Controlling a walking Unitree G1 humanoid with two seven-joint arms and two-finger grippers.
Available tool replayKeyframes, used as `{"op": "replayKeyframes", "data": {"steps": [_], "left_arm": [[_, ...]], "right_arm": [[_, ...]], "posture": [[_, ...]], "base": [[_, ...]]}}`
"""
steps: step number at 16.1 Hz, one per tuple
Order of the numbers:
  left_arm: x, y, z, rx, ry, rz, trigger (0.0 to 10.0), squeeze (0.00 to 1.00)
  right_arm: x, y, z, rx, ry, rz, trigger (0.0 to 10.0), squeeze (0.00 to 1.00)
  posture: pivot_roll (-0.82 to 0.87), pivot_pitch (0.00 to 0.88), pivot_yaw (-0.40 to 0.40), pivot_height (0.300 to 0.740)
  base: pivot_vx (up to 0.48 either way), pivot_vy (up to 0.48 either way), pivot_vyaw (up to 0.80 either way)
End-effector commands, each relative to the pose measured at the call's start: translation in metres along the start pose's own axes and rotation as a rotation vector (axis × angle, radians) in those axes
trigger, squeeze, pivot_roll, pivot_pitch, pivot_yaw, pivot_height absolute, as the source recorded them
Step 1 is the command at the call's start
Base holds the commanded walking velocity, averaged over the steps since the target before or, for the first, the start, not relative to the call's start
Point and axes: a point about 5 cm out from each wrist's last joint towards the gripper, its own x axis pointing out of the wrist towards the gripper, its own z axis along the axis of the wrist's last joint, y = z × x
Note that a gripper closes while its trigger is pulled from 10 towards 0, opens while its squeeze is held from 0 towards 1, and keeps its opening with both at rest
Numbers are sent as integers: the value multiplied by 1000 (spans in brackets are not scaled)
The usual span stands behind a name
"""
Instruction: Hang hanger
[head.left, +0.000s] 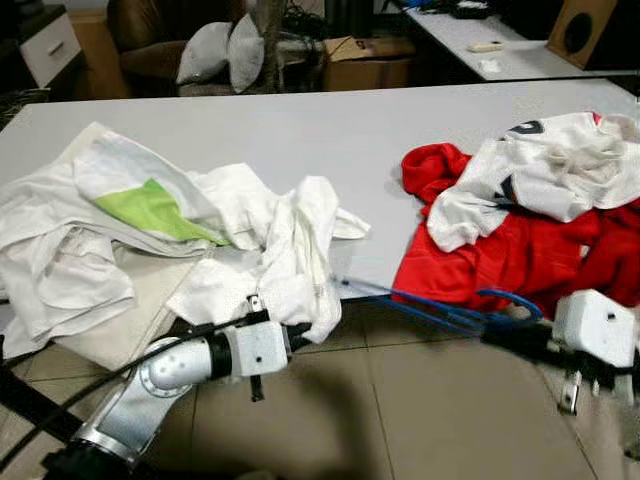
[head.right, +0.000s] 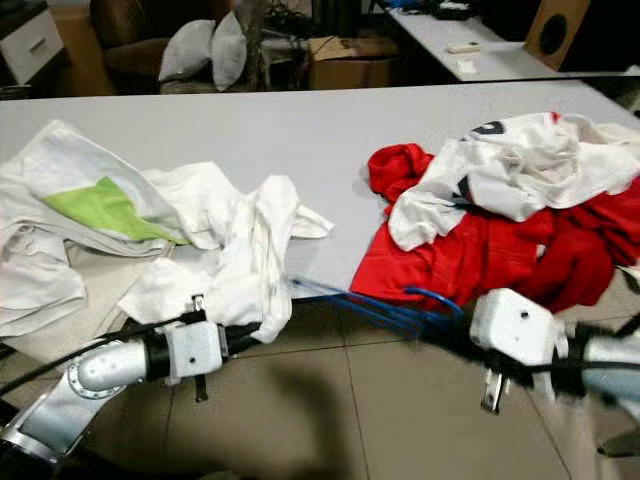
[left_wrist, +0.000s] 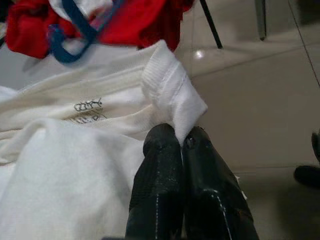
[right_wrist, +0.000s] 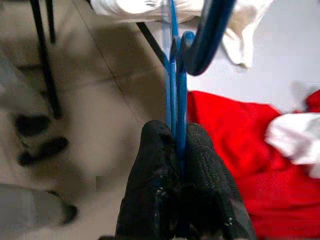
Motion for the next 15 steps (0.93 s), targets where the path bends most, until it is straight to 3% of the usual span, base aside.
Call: {"op": "replayKeyframes", "data": {"steps": [1,5,8,12,15], "left_arm": [[3,5,0,26,31,1,0,0],[12,7,-8,67,106,3,0,0],[27,15,-4,119,118,15,0,0],[35,16,-1,142,112,-1,0,0],[38,17,-1,155,112,-3,0,0]], "right_arm": [[0,-3,2,-68,23,17,10000,0],[2,2,-10,-43,105,92,10000,0],[14,2,-8,52,18,48,10000,0],[18,1,-3,116,-60,22,10000,0],[24,1,-11,191,-18,20,10000,0]], "posture": [[-106,0,12,740],[-110,0,2,740],[-107,0,1,740],[-115,0,14,740],[-123,0,26,740]], "base": [[0,0,0],[0,0,0],[0,0,0],[0,0,0],[0,0,0]]}}
